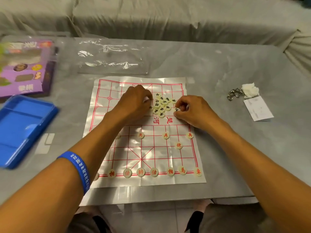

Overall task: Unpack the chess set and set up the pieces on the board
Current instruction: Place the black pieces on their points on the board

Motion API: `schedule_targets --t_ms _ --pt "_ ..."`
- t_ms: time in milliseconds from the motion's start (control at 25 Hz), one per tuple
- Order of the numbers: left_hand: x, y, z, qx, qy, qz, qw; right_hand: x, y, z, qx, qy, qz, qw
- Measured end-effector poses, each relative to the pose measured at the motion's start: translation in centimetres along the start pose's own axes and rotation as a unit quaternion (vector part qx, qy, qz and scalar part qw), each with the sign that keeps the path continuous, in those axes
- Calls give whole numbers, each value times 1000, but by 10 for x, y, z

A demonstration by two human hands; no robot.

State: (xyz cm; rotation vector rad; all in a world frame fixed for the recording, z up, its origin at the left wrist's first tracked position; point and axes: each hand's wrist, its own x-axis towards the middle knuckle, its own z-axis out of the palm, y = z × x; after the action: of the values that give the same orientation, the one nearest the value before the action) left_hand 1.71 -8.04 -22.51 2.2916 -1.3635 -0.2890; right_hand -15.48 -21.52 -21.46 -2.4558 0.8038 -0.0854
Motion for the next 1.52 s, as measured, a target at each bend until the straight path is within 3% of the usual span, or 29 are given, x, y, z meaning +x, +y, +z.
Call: schedule_targets --t_ms 400,640,1320,1440,1520 --pt "5 -15 -15 11 -37 18 999 58 -10 -23 24 40 -24 999" --pt "7 -20 -13 -28 -17 26 999 104 -7 -18 -29 1 -24 999" --pt "6 -22 -9 -36 -7 17 999 102 -1 -18 35 -31 -20 999" --pt "6 -23 -8 -36 -8 16 999 80 4 -23 85 18 -12 996" --pt "6 -23 -8 -35 -6 14 999 62 4 -20 68 8 -10 998"
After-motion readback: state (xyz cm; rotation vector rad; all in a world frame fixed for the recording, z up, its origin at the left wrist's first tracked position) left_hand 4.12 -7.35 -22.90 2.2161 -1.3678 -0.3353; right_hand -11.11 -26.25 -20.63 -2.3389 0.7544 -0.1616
